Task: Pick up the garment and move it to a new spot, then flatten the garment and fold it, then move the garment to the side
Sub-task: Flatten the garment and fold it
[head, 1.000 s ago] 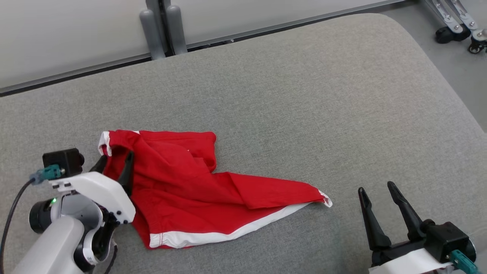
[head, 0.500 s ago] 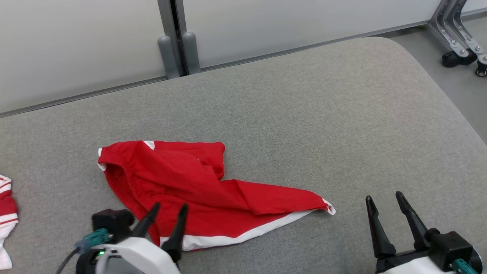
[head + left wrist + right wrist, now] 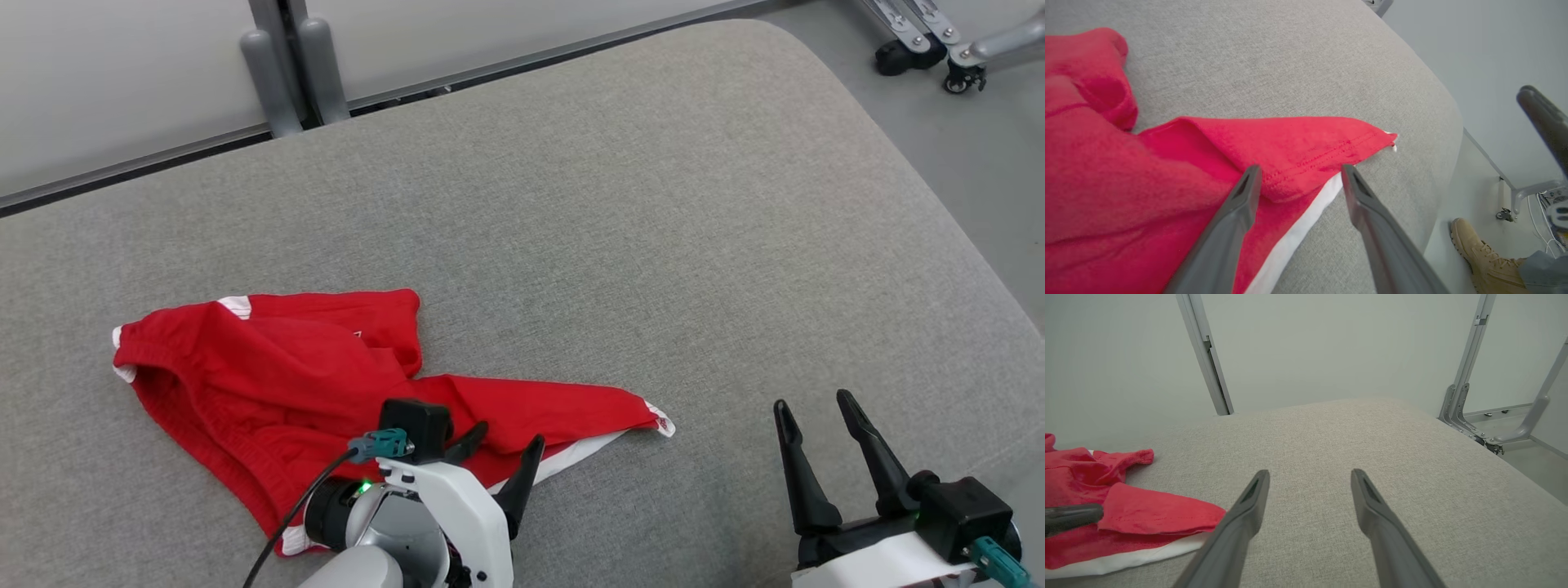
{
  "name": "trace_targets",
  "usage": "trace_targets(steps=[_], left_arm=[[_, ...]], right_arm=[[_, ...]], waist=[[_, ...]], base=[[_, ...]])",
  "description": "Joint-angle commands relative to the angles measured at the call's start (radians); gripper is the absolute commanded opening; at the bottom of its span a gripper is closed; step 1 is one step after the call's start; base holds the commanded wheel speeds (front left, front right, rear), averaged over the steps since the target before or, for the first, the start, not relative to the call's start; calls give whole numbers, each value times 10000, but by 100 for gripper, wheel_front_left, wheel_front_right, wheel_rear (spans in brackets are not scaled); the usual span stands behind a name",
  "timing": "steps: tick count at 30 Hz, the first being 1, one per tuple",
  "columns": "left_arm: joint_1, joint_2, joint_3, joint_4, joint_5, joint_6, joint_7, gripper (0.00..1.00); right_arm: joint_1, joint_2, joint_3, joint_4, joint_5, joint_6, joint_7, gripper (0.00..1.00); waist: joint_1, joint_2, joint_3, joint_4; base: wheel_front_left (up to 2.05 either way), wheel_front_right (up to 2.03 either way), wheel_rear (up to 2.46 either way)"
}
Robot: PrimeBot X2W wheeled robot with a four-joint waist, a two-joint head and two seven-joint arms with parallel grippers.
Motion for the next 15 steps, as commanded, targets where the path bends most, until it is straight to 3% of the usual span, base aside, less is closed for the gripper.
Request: trace_targets(steps=[1,15], left_arm=[[-172,53,42,210,24,14,9,100],[141,-83,342,808,-445,162,-82,100]], right_arm=[[-90,-23,-22,3,86,1,-51,100],[-228,-23,-61,-3,195,1,-50,100]], waist=[[0,0,105,-134],[0,0,61,-209]], base=[[0,0,0],[0,0,0]])
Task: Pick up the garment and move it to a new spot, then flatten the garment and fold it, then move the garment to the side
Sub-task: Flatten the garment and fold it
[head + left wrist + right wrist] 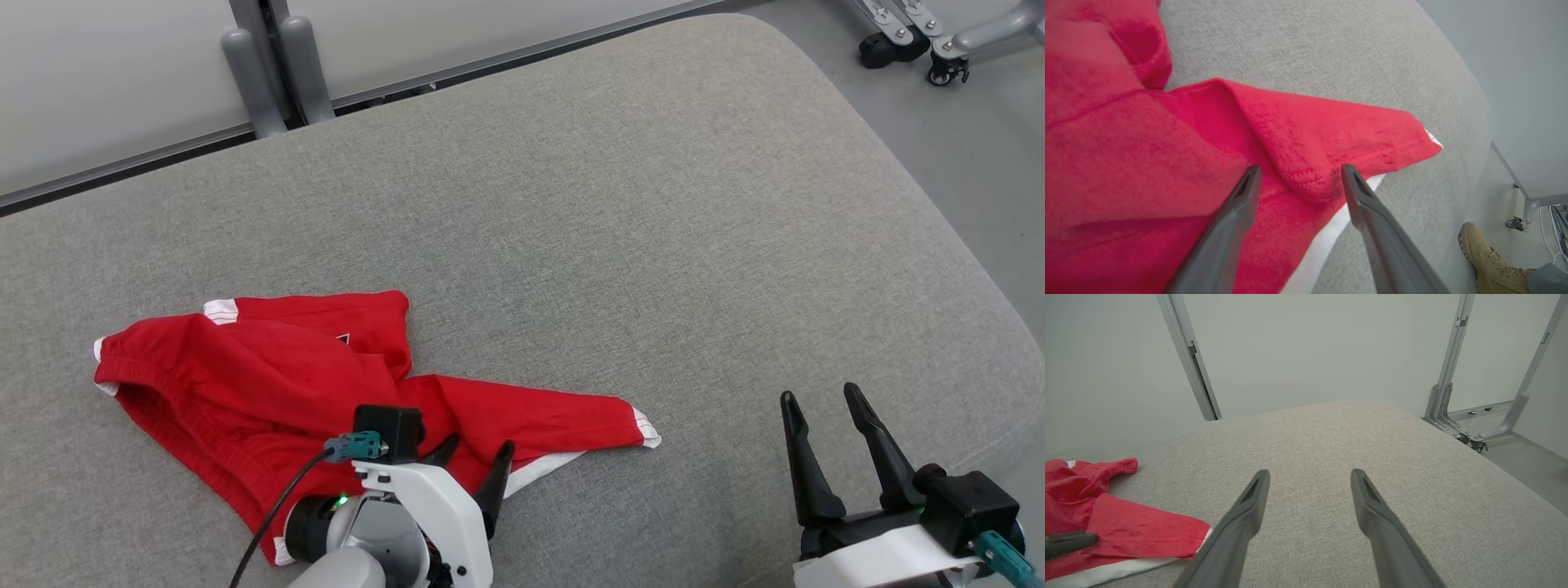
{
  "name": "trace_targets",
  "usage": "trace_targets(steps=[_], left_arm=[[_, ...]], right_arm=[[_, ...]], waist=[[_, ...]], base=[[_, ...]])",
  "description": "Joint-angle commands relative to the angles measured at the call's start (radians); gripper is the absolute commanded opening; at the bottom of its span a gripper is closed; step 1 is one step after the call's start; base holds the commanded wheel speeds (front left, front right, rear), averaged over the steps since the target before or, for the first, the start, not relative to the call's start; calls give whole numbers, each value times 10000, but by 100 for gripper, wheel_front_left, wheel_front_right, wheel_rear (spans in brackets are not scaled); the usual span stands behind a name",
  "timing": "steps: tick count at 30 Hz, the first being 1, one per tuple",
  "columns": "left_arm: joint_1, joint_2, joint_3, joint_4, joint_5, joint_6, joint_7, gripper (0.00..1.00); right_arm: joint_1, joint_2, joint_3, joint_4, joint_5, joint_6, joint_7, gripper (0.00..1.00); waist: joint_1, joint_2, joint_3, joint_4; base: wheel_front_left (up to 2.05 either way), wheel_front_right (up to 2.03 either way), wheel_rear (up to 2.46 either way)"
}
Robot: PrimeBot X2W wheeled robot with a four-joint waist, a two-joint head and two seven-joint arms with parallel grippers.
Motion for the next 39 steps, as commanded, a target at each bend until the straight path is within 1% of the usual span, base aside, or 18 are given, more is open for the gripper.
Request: trace_targets(steps=[1,4,5,6,7,13,16,20,23,26,29,32,33,34,35,36,37,39], left_arm=[[113,-59,75,-68,-153,-12,-48,100],[139,-104,26,-69,-260,-143,20,100],[96,-113,-42,-24,-244,-200,58,78],[49,-175,-33,-8,-311,-285,38,37],[28,-291,6,14,-421,-368,-24,0],[-438,-531,232,195,-571,-690,-276,0],[-900,-591,382,287,-685,-801,-154,0],[-1728,-923,587,710,-922,-1040,128,0],[-2455,-1222,681,1482,-1056,-1257,289,0],[-3080,-1525,822,2438,-1130,-1433,165,0],[-3607,-1747,1015,3441,-1200,-1464,-146,0],[-4111,-1893,992,4407,-1022,-1484,-450,0],[-4291,-1929,1001,4684,-969,-1517,-605,9],[-4476,-1954,1061,4935,-916,-1517,-846,11],[-4608,-1980,1042,5179,-864,-1565,-978,20],[-4717,-2022,993,5387,-823,-1654,-1140,41],[-4815,-2057,989,5575,-849,-1760,-1279,100],[-4924,-2107,860,5848,-888,-2035,-1434,100]], right_arm=[[-119,-31,-30,-11,-10,1,-50,100],[-107,-32,-22,-21,-35,1,-50,100],[-113,-32,-7,-21,-41,1,-51,100],[-125,-32,7,-19,-41,1,-50,100],[-146,-31,18,-13,-34,1,-50,100],[-195,-34,81,6,21,1,-50,100],[-237,-34,125,18,58,1,-50,100],[-374,-34,241,42,134,1,-51,100],[-538,-31,372,52,238,1,-50,100],[-689,-34,549,76,357,1,-50,100],[-803,-32,592,105,438,1,-50,100],[-850,-34,616,120,465,1,-50,100],[-855,-34,605,126,460,1,-50,100],[-861,-34,589,128,450,1,-50,100],[-863,-34,571,143,438,1,-50,100],[-859,-34,547,154,414,1,-50,100],[-844,-34,538,164,389,1,-50,100],[-796,-33,520,190,340,1,-51,100]], waist=[[0,0,-12,-6],[0,0,16,-24],[0,0,33,-36],[0,0,50,-52],[0,0,69,-80],[0,0,164,-285],[0,0,263,-382],[0,0,476,-530],[0,0,705,-675],[0,0,918,-857],[0,0,1086,-983],[0,0,1210,-1036],[0,0,1238,-1035],[0,0,1260,-1024],[0,0,1265,-1004],[0,0,1255,-964],[0,0,1230,-920],[0,0,1134,-812]], base=[[0,0,0],[0,0,0],[0,0,0],[0,0,0],[0,0,0],[0,0,0],[0,0,0],[0,0,0],[0,0,0],[0,0,0],[0,0,0],[0,0,0],[0,0,0],[0,0,0],[0,0,0],[0,0,0],[0,0,0],[0,0,0]])
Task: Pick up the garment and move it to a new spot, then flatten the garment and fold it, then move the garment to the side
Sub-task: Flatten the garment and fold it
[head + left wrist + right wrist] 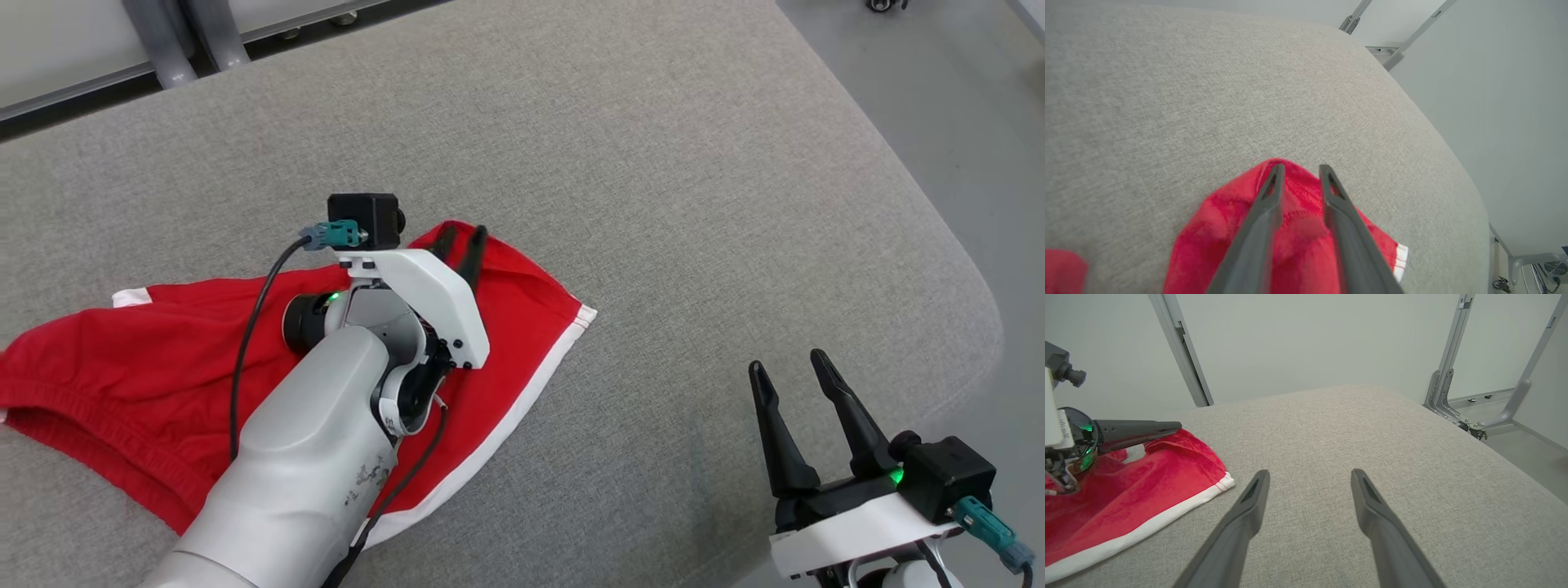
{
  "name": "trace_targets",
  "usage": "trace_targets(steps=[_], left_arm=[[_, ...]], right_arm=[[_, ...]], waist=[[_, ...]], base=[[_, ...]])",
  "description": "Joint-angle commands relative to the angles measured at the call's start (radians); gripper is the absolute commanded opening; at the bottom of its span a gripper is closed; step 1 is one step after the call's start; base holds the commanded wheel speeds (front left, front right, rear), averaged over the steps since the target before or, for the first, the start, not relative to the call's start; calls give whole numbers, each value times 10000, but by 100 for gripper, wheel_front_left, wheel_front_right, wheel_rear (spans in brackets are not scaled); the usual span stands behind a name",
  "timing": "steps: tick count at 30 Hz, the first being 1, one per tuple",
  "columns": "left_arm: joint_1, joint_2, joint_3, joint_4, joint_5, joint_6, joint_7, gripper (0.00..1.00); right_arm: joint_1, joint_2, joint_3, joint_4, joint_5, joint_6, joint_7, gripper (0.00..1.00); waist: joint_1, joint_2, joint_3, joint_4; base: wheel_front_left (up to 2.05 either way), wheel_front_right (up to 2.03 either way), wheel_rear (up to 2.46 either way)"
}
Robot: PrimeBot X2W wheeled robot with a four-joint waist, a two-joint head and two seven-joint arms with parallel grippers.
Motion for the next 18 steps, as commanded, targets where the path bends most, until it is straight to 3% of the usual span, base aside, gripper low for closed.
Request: trace_targets(steps=[1,4,8,12,18], left_arm=[[-128,11,-72,58,26,-91,-68,100],[54,-35,-594,-29,110,-580,-440,100],[373,-47,-871,-572,403,-647,-1343,100],[1398,209,-811,-1689,816,-263,-2722,100],[4006,1334,166,-3986,1556,963,-3114,100]], right_arm=[[25,-41,-38,1,-30,1,-50,100],[146,-44,-165,-4,-200,1,-50,100],[267,-44,-302,-70,-439,1,-51,100],[585,-64,-604,-198,-819,1,-50,100],[1174,-427,-1062,-474,-1189,1,-50,100]], waist=[[0,0,-106,108],[0,0,-445,446],[0,0,-815,737],[0,0,-1460,1186],[0,0,-2497,2015]], base=[[0,0,0],[0,0,0],[0,0,0],[0,0,0],[0,0,0]])
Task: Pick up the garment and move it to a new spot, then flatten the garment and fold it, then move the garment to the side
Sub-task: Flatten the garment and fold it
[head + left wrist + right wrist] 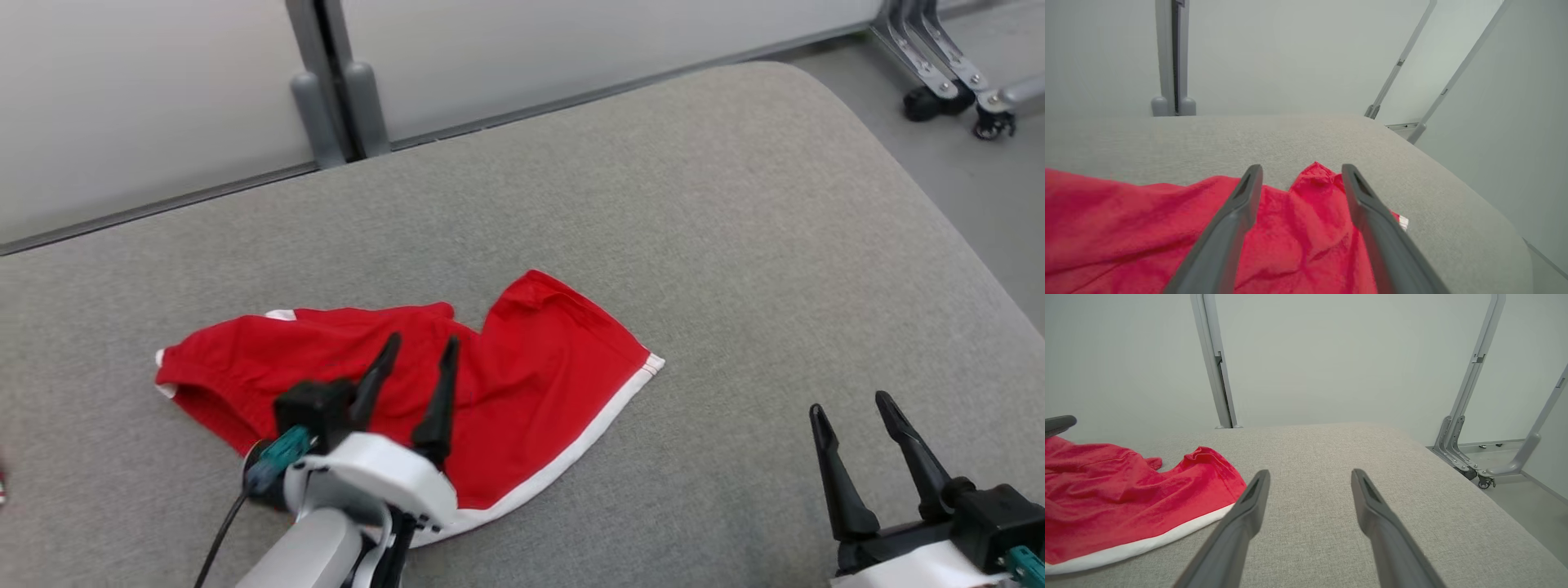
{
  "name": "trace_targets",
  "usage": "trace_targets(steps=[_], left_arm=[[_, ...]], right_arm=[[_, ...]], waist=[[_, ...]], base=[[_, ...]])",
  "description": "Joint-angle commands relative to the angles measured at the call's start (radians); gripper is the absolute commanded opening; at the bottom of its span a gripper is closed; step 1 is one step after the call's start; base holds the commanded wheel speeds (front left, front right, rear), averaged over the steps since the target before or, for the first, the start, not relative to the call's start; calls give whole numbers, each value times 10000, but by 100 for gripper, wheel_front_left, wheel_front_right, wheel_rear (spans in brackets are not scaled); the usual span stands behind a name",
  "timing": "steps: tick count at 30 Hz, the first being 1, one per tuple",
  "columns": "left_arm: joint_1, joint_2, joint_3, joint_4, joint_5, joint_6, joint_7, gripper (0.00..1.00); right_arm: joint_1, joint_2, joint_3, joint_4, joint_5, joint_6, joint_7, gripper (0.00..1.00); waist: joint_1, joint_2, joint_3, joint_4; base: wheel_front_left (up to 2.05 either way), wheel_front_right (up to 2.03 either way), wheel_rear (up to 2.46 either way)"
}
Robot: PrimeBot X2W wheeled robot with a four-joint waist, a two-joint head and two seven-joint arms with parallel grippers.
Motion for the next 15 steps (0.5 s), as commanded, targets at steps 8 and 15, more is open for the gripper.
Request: trace_targets(steps=[8,15], left_arm=[[3822,412,2765,-2529,1864,700,-36,100],[5642,-8,4243,-2693,3375,-421,-38,100]], right_arm=[[485,-375,-521,52,-91,1,-50,100],[672,-337,-748,338,-128,-1,-50,100]], waist=[[0,-1,-1248,1688],[0,-1,-1516,2355]], base=[[0,0,0],[0,0,0]])
